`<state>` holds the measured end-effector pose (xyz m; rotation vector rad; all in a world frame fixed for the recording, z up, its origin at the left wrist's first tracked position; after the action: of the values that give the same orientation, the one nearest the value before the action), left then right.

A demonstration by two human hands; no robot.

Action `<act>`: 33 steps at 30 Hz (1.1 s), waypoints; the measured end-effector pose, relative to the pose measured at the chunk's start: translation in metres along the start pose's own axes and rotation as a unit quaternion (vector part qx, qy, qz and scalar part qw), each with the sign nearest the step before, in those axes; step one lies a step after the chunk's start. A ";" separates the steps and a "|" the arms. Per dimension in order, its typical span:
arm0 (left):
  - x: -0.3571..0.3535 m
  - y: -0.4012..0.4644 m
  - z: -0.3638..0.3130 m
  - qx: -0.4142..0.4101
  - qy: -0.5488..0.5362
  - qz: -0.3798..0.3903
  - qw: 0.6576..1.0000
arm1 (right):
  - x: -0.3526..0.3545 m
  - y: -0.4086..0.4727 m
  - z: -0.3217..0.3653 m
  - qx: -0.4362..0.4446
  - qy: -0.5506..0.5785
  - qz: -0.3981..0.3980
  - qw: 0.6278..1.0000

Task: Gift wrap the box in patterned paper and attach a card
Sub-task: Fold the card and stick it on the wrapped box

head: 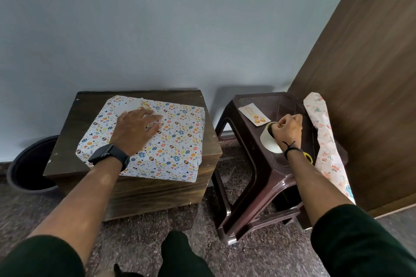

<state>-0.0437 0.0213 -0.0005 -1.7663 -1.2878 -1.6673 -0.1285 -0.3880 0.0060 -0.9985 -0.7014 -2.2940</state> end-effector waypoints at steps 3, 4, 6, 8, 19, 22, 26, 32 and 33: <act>0.000 0.000 0.000 0.003 0.000 0.004 1.000 | 0.001 0.000 -0.001 -0.003 0.013 0.000 1.000; 0.001 0.000 -0.001 0.003 -0.003 0.004 1.000 | 0.001 0.000 -0.002 -0.003 0.018 0.000 1.000; 0.001 0.000 -0.001 0.007 -0.016 0.003 1.000 | 0.003 0.002 -0.004 -0.011 0.043 -0.001 0.999; 0.002 -0.001 -0.001 0.020 -0.049 -0.001 0.999 | 0.006 0.003 -0.003 -0.015 0.088 -0.002 0.996; 0.018 -0.006 -0.001 0.136 -0.351 -0.065 0.924 | -0.015 -0.027 0.103 0.054 0.266 0.075 0.960; 0.021 -0.006 0.003 0.159 -0.383 -0.099 0.905 | -0.039 -0.053 0.148 0.079 0.309 0.157 0.935; 0.023 -0.008 0.007 0.194 -0.420 -0.163 0.872 | -0.071 -0.088 0.193 0.114 0.335 0.235 0.905; 0.024 -0.007 0.014 0.235 -0.471 -0.212 0.824 | -0.104 -0.126 0.240 0.159 0.325 0.321 0.876; 0.024 -0.007 0.015 0.236 -0.477 -0.215 0.819 | -0.107 -0.131 0.247 0.169 0.316 0.334 0.872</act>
<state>-0.0439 0.0452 0.0165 -2.1101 -2.3989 -0.3880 -0.0303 -0.1072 0.0374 -0.2157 -0.3658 -1.6396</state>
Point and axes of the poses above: each hand's wrist, its own y-axis towards the middle knuckle, its own x-axis out of the back of the hand, z = x × y, the point moved 1 cm from there along y, towards the middle knuckle, and after that the axes turned 7 degrees about -x, right-handed, at the moved point
